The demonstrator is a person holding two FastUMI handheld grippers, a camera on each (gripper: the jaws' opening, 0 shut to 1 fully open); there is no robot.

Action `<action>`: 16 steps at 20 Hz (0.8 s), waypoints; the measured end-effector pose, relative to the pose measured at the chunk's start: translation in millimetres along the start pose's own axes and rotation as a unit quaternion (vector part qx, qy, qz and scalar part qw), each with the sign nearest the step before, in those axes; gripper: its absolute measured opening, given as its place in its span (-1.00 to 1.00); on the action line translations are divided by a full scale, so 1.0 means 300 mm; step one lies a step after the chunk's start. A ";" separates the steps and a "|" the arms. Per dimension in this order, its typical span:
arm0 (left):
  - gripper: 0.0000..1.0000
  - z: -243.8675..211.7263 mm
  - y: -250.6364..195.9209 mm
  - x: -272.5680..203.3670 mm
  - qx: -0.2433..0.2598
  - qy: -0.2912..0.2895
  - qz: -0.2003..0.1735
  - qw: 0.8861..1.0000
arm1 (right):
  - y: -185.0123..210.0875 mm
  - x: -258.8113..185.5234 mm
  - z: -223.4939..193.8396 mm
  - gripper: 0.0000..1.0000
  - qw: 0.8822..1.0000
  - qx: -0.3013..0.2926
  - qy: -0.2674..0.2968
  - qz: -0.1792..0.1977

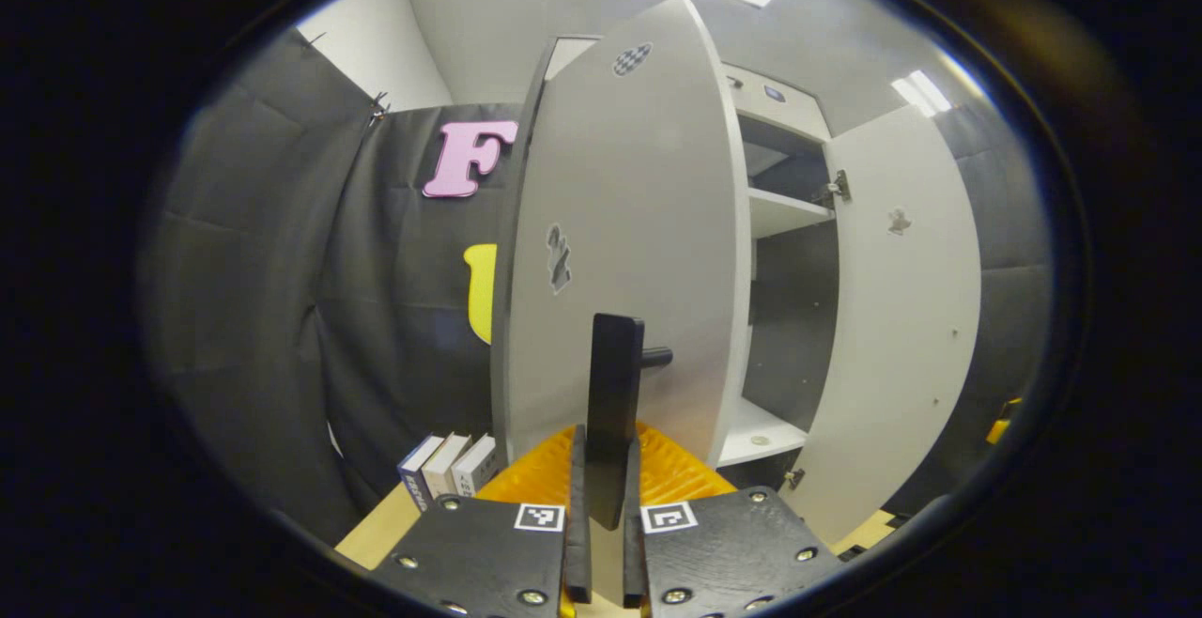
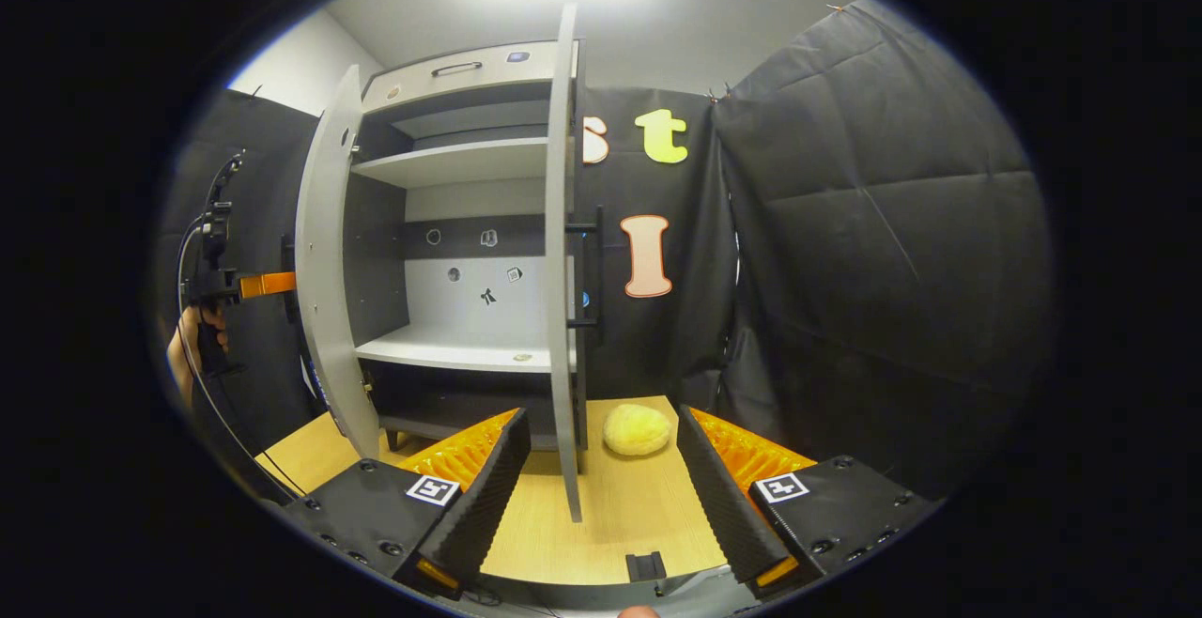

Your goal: Open the right door of the double-door shoe cabinet with the right hand, and open the left door with the left hand.

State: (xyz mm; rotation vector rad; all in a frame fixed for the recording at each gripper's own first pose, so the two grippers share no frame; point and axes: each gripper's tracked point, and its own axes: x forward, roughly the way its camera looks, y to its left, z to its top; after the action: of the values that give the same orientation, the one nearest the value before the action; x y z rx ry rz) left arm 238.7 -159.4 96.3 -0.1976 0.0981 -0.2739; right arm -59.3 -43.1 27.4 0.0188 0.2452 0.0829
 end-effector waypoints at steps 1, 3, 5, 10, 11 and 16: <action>-0.70 -0.001 0.003 0.000 0.000 0.000 0.000 1.000 | 0.018 -0.004 -0.003 0.96 1.000 -0.001 0.000 0.001; -0.70 0.007 0.016 -0.007 -0.001 -0.004 0.003 1.000 | 0.051 0.004 -0.002 0.96 1.000 -0.003 0.001 0.003; -0.75 0.008 0.040 -0.009 0.012 -0.006 0.009 1.000 | 0.086 -0.003 -0.009 0.96 1.000 -0.005 0.002 0.005; -0.72 0.005 0.136 -0.016 0.046 -0.009 0.045 0.998 | 0.173 -0.032 -0.031 0.96 1.000 -0.013 0.009 0.018; -0.72 0.011 0.145 -0.019 0.049 -0.011 0.052 0.997 | 0.181 -0.040 -0.033 0.97 1.000 -0.014 0.008 0.019; -1.00 0.016 0.224 -0.013 0.007 -0.019 0.066 0.998 | 0.215 -0.055 0.009 0.96 1.000 -0.007 -0.005 0.021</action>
State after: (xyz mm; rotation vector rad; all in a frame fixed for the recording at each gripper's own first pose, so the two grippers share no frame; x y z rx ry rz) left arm 252.9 -93.9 87.4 -0.1812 0.0706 -0.1395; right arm -79.9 19.6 35.9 0.0102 0.2344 0.1254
